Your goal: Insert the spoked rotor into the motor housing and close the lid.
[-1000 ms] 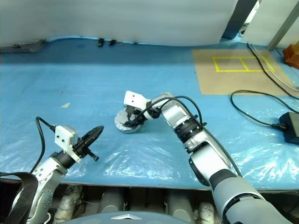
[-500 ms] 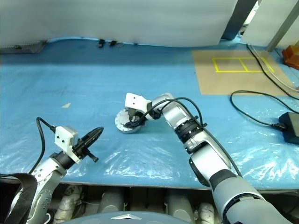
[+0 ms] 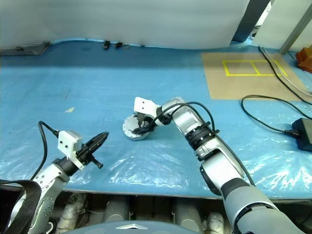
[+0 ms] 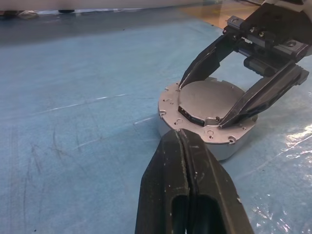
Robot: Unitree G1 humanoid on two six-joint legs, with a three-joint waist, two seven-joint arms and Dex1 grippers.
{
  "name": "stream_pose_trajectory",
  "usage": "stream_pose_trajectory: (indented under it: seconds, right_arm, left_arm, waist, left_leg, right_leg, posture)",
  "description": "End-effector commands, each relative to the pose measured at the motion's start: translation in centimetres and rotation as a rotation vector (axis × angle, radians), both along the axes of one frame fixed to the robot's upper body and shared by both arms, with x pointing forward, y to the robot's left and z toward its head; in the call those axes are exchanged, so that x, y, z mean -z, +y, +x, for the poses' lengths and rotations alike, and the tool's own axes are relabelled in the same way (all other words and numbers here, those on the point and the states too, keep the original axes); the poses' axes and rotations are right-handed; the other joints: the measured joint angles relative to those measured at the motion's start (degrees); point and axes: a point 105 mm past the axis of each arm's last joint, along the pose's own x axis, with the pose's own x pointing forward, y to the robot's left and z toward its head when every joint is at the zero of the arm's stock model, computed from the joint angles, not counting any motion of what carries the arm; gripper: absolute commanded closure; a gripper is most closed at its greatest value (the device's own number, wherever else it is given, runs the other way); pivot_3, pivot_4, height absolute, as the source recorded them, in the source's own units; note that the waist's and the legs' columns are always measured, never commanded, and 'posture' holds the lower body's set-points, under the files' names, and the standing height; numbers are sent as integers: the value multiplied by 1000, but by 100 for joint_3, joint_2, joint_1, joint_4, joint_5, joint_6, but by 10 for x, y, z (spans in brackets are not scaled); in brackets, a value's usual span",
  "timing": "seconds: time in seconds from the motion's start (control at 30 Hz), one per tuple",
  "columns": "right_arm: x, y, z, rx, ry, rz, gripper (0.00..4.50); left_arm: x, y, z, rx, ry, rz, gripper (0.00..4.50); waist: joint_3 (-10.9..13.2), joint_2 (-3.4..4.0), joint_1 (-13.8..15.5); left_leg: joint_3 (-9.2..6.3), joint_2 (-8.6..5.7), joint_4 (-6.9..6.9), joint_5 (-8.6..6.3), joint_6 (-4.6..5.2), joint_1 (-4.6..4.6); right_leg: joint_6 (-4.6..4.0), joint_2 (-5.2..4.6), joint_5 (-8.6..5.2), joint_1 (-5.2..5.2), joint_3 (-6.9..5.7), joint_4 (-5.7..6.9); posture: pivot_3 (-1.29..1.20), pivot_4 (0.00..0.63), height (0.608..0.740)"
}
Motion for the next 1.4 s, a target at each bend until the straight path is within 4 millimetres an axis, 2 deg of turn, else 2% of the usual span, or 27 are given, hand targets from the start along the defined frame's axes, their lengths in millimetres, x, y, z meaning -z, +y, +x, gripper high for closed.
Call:
stream_pose_trajectory:
  seconds: [0.03,0.2,0.5,0.63,0.8,1.0,1.07,1.17,1.4]
  right_arm:
    - [22,-11,-4,21,32,-69,1555]
    - [16,-10,-4,29,33,-48,1555]
    - [12,-2,-7,56,108,-8,1555]
    - [7,0,-5,59,104,-2,1555]
    - [5,-1,-6,67,100,5,1555]
    - [4,-1,-8,55,100,13,1555]
    - [2,0,-10,50,111,24,839]
    - [-5,0,-5,66,96,49,23]
    - [-26,2,6,93,33,148,23]
  left_arm:
    - [-9,-3,0,20,-33,6,4500]
    - [-10,-1,9,2,-45,40,4500]
    - [-31,-35,51,134,-98,59,4500]
    - [-19,-50,58,243,-25,88,4500]
    - [13,-51,59,284,100,193,4500]
    - [16,-58,64,304,107,218,4500]
    - [14,-62,64,317,103,201,4500]
    - [13,-65,64,327,103,196,4500]
    - [16,-69,60,349,126,189,4500]
  waist:
    - [0,0,-6]
    - [0,0,4]
    - [-1,1,0]
    - [-1,2,-8]
    - [-1,2,-5]
    - [-4,7,10]
    - [-4,8,10]
    - [-4,8,3]
    - [-4,8,2]
  left_leg:
    - [0,0,0,0,0,1]
    - [0,0,-1,0,0,-2]
    - [0,-2,0,1,-1,-3]
    - [-1,-2,-4,1,-1,-6]
    - [-1,-2,-5,1,-2,-7]
    - [-2,-4,0,1,-1,0]
    - [-2,-4,0,2,-1,0]
    - [-2,-4,-3,5,-8,-2]
    - [-2,-4,-2,12,-20,-3]
  right_leg:
    - [0,0,0,0,0,0]
    - [0,0,0,-1,1,-1]
    - [-1,1,0,-2,2,2]
    - [-1,1,0,-6,4,0]
    - [-1,2,0,-8,3,1]
    - [-1,-3,0,0,3,5]
    - [-1,-3,0,0,3,4]
    - [-1,-2,0,-1,3,2]
    - [-1,-2,0,-2,3,2]
  posture:
    - [0,150,740]
    - [0,150,740]
    - [0,150,740]
    - [0,150,740]
    - [0,150,740]
    - [0,150,740]
    - [0,150,740]
    - [0,150,740]
    - [0,150,740]
